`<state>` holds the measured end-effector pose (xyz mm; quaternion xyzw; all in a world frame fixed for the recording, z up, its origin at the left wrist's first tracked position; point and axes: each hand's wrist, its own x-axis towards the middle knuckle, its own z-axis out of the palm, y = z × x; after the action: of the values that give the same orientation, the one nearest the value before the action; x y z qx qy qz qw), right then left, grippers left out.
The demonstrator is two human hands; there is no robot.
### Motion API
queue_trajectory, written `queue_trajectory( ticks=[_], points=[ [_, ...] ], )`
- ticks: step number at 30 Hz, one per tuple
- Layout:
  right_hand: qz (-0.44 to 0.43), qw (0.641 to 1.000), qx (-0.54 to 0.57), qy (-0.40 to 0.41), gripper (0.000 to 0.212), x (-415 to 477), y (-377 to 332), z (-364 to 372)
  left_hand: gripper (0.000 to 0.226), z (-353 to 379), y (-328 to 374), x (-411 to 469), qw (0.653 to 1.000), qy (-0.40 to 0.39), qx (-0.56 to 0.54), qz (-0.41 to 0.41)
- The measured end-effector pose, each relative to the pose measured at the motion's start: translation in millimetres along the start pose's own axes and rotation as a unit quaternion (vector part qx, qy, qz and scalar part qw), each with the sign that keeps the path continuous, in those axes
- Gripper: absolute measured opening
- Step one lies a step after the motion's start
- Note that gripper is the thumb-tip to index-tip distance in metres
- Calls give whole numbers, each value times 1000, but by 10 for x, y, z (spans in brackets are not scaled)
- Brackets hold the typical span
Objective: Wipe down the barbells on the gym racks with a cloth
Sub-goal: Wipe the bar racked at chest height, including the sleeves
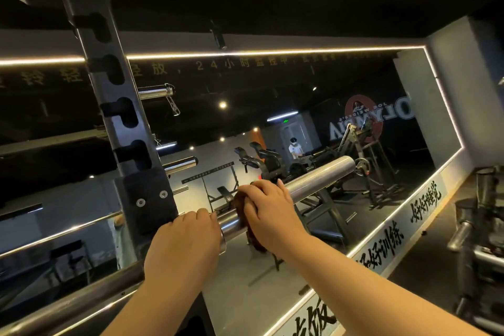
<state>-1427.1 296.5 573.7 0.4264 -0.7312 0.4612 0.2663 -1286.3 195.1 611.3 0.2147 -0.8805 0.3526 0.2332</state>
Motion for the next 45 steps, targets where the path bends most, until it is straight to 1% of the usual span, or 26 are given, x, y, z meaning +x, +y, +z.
queue_trajectory(
  ticks=[2, 4, 6, 8, 10, 13, 15, 17, 19, 21, 22, 24, 27, 28, 30, 31, 33, 35, 36, 37, 39, 40, 42, 43, 45],
  points=[
    [-4, 1000, 19, 10, 35, -19, -76, 77, 33, 7, -4, -37, 1000, 4, -8, 10],
    [-61, 997, 33, -11, 38, -113, -184, 140, 32, -18, -12, -65, 1000, 23, -8, 14],
    [-116, 992, 26, -31, 44, -232, -223, 159, 33, -7, -18, -84, 999, 42, -24, 24],
    [-142, 989, 7, -39, 42, -238, -179, 117, 31, -14, -8, -86, 997, 56, -28, 39],
    [-134, 988, -25, -68, 36, -118, -164, 69, 29, -13, -4, -56, 997, 58, -35, 41],
    [-90, 987, -68, -111, 32, 158, -271, 36, 30, -8, 9, -12, 998, 49, -23, 38],
    [-83, 989, -83, -85, 33, 224, -321, 94, 29, -43, 23, -9, 999, 31, -9, 37],
    [-89, 994, -54, -42, 36, 116, -274, 166, 27, -131, 57, -29, 999, 26, 4, 27],
    [-113, 994, -8, 0, 38, -110, -164, 213, 25, -206, 91, -52, 1000, 29, 0, 4],
    [-143, 990, -5, 13, 43, -309, -68, 214, 22, -224, 109, -60, 999, 38, -22, -19],
    [-148, 989, -13, 1, 45, -331, -30, 186, 24, -218, 108, -59, 998, 40, -33, -22],
    [-141, 988, -44, -46, 44, -205, -25, 94, 27, -181, 93, -70, 998, 35, -42, -21],
    [-68, 990, -65, -106, 34, 196, -94, 2, 27, -146, 71, -80, 998, 30, -46, -30],
    [-51, 992, -62, -100, 32, 279, -116, 24, 29, -135, 70, -80, 998, 24, -43, -34],
    [-49, 996, -56, -48, 32, 237, -132, 164, 29, -126, 77, -87, 998, 13, -39, -38],
    [-65, 997, -43, -21, 33, 105, -136, 242, 27, -124, 79, -94, 998, 13, -38, -38],
    [-129, 991, -22, 18, 42, -232, -100, 373, 23, -126, 78, -105, 998, 23, -39, -36],
    [-178, 983, -15, 32, 48, -429, -33, 394, 24, -122, 62, -103, 998, 32, -40, -35],
    [-185, 982, -17, 28, 47, -407, 14, 352, 26, -123, 58, -103, 998, 34, -39, -34],
    [-181, 983, -35, 18, 45, -337, 45, 289, 27, -133, 57, -103, 998, 35, -38, -32],
    [-135, 987, -86, -8, 41, -116, 56, 171, 26, -151, 53, -107, 999, 33, -27, -21],
    [-98, 991, -94, -20, 39, 12, 52, 115, 27, -158, 53, -107, 999, 28, -22, -16],
    [-32, 996, -73, -50, 33, 245, 12, 45, 29, -173, 55, -105, 1000, 20, -16, -12],
    [-23, 995, -72, -58, 31, 303, -30, 45, 30, -171, 56, -99, 1000, 16, -16, -13],
    [-42, 995, -74, -49, 31, 257, -86, 119, 30, -168, 63, -100, 1000, 12, -19, -20]
  ],
)
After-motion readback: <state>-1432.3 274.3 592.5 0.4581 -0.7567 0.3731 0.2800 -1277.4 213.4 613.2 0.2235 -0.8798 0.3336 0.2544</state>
